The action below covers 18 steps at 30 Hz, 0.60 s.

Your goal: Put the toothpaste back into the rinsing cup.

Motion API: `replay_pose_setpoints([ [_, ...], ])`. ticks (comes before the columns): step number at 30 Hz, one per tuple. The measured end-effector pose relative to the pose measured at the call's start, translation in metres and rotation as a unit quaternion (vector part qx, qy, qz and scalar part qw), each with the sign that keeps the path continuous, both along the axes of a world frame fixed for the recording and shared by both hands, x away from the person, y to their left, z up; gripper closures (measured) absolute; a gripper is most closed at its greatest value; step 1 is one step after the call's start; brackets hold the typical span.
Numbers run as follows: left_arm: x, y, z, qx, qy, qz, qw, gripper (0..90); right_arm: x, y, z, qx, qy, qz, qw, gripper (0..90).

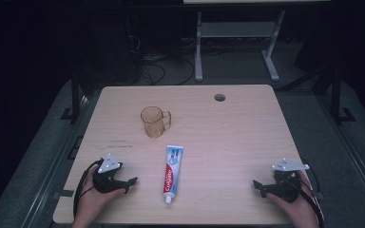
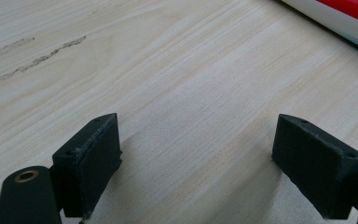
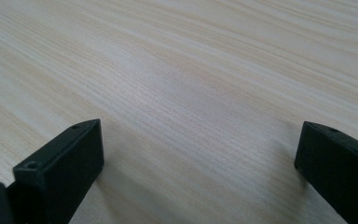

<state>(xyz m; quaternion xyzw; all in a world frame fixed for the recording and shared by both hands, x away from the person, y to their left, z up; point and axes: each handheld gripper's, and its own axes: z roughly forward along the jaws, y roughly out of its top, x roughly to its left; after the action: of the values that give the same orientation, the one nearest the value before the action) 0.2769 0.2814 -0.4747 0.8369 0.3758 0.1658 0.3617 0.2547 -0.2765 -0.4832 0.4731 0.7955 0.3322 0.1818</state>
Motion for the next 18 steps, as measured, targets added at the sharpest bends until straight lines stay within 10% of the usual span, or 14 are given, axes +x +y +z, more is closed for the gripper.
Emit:
replay_pose_setpoints([
  [18,-0.007,-0.001,0.019,-0.030,0.028,-0.018,0.9990,70.2,-0.001,0.001,0.000,0.000,0.001,0.001,1.0000,0.5],
])
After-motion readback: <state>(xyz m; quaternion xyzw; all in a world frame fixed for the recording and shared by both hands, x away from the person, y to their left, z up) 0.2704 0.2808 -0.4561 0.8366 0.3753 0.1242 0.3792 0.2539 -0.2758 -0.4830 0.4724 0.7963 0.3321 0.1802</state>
